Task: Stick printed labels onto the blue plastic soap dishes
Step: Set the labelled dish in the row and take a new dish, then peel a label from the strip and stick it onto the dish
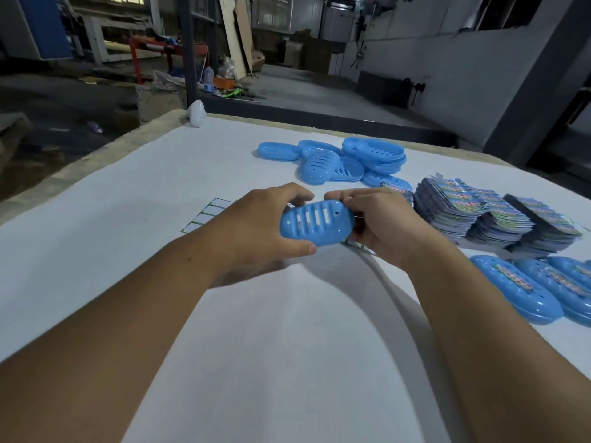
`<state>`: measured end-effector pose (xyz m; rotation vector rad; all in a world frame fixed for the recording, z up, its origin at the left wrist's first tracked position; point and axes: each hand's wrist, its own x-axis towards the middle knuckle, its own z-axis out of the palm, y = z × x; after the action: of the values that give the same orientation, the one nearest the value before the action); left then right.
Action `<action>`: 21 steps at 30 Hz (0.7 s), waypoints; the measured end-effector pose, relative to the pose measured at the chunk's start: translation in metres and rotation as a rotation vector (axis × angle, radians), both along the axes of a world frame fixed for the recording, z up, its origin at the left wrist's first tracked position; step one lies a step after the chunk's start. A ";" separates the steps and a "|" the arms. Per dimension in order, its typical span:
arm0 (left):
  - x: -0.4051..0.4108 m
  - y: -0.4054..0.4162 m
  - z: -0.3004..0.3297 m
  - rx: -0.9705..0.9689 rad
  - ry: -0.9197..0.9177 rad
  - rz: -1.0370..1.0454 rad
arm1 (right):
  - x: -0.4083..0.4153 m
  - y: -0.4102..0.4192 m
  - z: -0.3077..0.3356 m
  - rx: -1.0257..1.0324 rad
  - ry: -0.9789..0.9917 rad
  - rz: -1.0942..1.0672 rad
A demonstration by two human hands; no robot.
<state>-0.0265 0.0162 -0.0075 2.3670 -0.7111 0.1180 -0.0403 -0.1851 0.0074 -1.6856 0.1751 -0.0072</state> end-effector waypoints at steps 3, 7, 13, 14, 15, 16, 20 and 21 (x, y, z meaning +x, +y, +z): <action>-0.002 0.000 0.000 0.013 0.043 -0.005 | 0.001 -0.001 -0.005 -0.430 -0.116 -0.071; -0.002 0.000 0.000 0.057 0.119 -0.016 | 0.009 -0.001 -0.011 -0.589 -0.273 -0.130; -0.002 0.003 0.003 0.056 0.230 -0.003 | 0.013 0.000 -0.016 -0.633 -0.295 -0.118; 0.000 0.005 0.005 0.023 0.223 0.026 | 0.012 0.001 -0.017 -0.647 -0.312 -0.087; 0.003 0.008 0.008 -0.010 0.192 0.079 | 0.012 0.003 -0.018 -0.667 -0.331 -0.051; 0.006 0.011 0.011 -0.029 0.140 0.161 | 0.011 0.005 -0.019 -0.700 -0.342 -0.012; 0.016 0.030 0.020 0.082 -0.067 0.551 | 0.011 0.011 -0.024 -0.837 -0.344 0.086; 0.017 0.034 0.021 0.142 -0.046 0.587 | 0.011 0.011 -0.024 -0.840 -0.348 0.094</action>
<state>-0.0097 0.0501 0.0130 2.6490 -0.0232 0.3834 -0.0290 -0.1736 -0.0165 -2.4905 -0.2032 -0.3432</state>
